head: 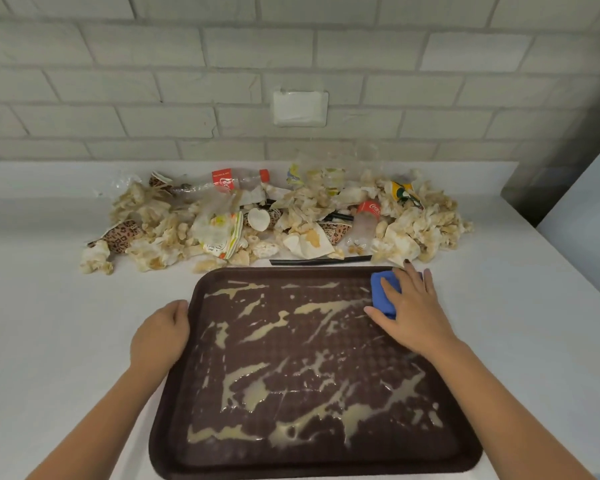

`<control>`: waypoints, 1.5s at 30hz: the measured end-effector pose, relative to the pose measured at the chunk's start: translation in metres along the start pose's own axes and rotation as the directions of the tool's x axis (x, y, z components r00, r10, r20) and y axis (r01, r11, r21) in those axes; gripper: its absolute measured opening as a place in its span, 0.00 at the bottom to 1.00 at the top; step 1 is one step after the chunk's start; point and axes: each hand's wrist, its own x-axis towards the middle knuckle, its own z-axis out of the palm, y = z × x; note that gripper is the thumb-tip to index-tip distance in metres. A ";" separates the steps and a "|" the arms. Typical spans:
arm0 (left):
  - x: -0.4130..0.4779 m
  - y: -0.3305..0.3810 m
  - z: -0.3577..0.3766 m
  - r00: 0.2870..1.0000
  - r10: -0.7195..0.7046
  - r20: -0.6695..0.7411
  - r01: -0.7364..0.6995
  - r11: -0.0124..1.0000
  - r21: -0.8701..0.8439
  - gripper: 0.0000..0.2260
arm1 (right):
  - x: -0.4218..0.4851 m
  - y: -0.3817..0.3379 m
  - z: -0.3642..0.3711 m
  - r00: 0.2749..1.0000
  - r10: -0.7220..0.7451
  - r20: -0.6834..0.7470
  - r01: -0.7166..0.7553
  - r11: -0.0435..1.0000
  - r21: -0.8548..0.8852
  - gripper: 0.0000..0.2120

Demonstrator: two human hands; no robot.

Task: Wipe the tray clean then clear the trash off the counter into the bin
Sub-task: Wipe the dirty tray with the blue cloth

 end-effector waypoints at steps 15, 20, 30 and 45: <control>0.005 -0.010 0.011 0.986 0.168 -0.013 -0.165 0.980 0.107 0.16 | 0.013 -0.074 0.017 0.985 0.173 -0.017 -0.164 0.958 0.234 0.31; 0.005 -0.010 0.010 0.985 0.173 -0.011 -0.171 0.980 0.103 0.16 | 0.023 -0.115 0.017 0.995 0.094 -0.031 -0.085 0.971 0.222 0.31; 0.004 -0.010 0.008 0.981 0.191 -0.011 -0.190 0.980 0.060 0.17 | 0.035 -0.190 0.010 0.988 -0.151 -0.023 0.152 0.947 0.283 0.31; 0.006 -0.012 0.009 0.983 0.182 -0.012 -0.181 0.982 0.060 0.15 | 0.061 -0.255 0.001 0.899 -0.437 -0.011 0.418 0.853 0.312 0.29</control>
